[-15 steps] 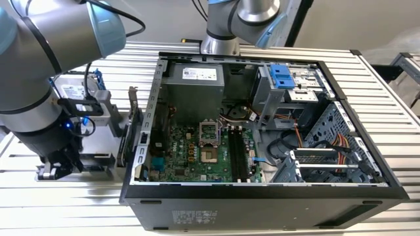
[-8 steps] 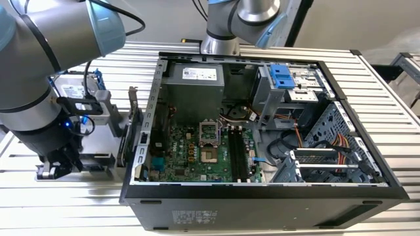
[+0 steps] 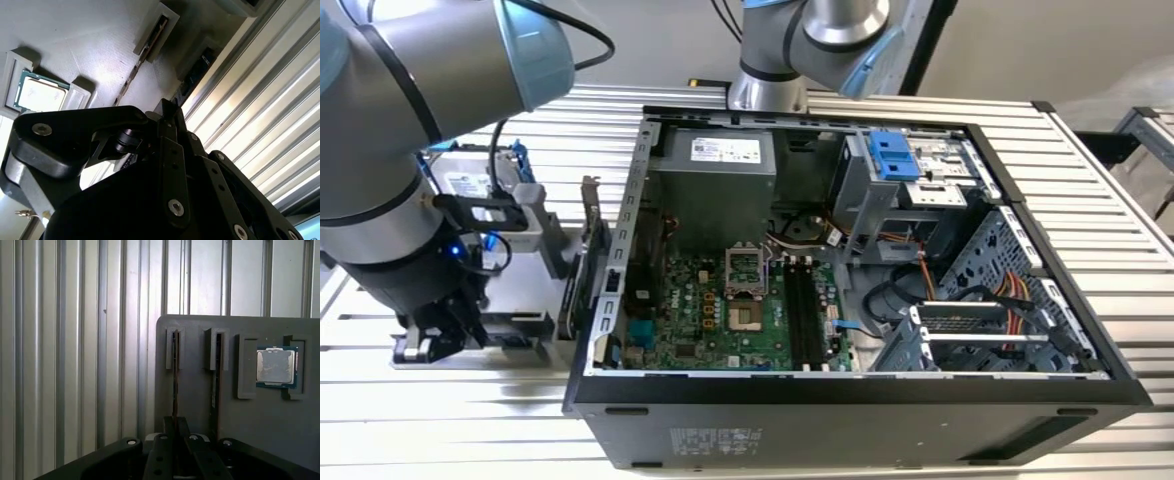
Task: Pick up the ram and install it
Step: 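Pick up the ram and move it above insertion slot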
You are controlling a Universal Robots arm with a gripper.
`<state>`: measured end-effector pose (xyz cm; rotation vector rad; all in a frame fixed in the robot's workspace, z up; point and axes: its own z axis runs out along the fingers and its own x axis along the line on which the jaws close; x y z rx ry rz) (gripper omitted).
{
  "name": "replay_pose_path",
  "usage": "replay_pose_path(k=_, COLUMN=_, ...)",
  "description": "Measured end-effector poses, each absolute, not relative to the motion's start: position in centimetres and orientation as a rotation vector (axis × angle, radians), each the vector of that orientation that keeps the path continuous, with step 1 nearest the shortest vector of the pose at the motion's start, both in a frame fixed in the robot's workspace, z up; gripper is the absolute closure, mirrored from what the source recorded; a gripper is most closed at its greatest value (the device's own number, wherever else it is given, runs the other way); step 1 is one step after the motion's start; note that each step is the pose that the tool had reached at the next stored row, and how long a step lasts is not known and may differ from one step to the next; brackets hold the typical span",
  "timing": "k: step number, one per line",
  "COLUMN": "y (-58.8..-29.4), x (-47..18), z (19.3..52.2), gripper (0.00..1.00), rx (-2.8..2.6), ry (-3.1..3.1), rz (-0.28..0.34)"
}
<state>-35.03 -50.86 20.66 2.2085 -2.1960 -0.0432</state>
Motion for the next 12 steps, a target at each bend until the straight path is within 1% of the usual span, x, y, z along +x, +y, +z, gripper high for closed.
replay_pose_path(k=12, y=-50.87, x=-35.03, z=21.24, gripper=1.0, rx=2.209, ry=-2.196, rz=-0.043)
